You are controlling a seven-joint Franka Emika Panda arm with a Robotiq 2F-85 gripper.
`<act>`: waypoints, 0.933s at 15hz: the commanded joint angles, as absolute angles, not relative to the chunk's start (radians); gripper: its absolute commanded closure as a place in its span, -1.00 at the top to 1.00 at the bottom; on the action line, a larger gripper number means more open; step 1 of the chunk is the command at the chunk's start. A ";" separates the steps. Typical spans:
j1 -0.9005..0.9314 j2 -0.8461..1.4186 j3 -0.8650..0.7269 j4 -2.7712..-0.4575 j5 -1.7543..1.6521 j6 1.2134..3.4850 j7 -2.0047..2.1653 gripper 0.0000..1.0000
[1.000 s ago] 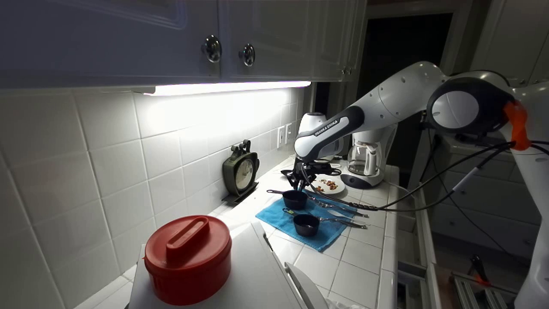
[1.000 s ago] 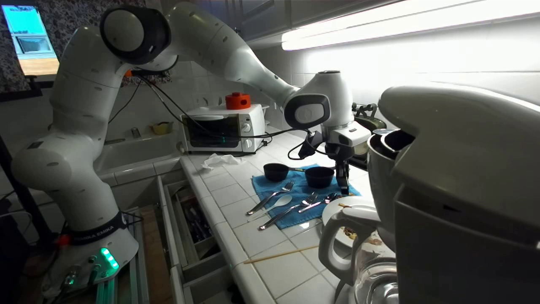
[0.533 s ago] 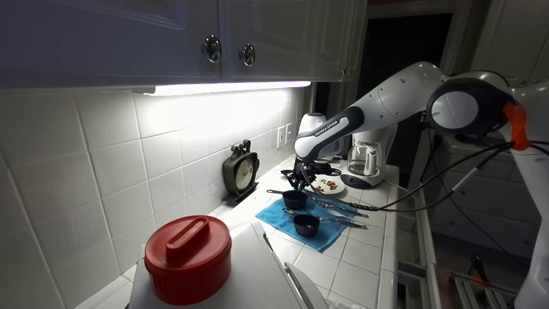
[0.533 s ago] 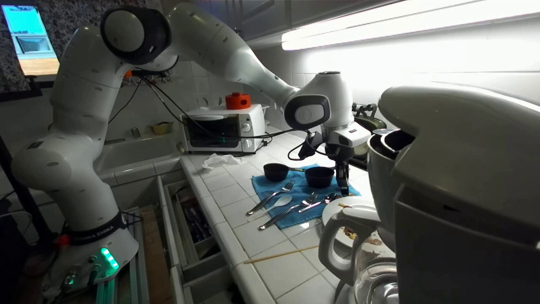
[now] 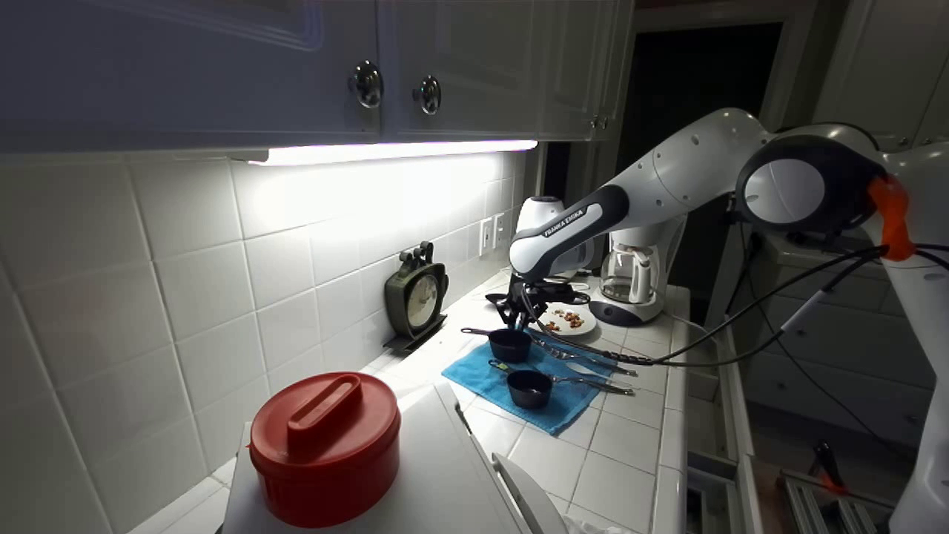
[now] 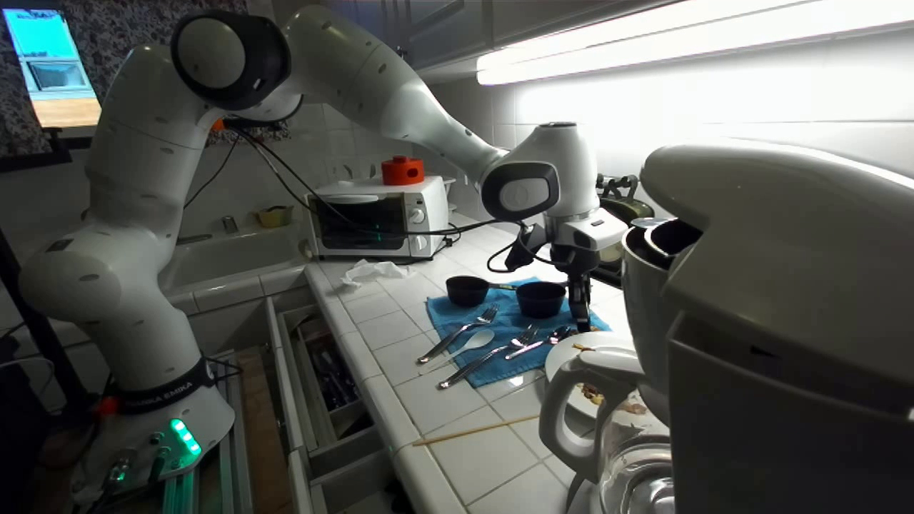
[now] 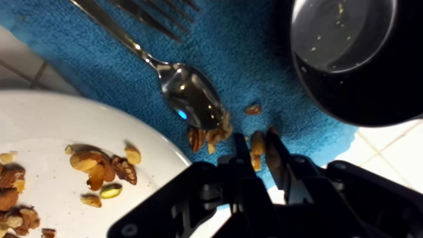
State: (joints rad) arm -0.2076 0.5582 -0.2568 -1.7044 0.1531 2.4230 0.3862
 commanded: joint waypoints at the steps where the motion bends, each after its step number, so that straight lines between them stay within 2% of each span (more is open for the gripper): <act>1: -0.208 0.546 -0.258 -1.727 0.136 2.436 0.378 -0.82; 2: -0.208 0.545 -0.258 -1.726 0.136 2.436 0.378 -0.92; 4: -0.207 0.539 -0.259 -1.729 0.134 2.440 0.378 -0.88; 5: -0.207 0.538 -0.260 -1.730 0.134 2.441 0.377 -0.95; 7: -0.207 0.535 -0.260 -1.733 0.134 2.444 0.376 -0.87; 14: -0.211 0.522 -0.257 -1.739 0.142 2.454 0.367 -0.90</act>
State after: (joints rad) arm -0.2076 0.5547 -0.2604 -1.7041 0.1531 2.4320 0.3801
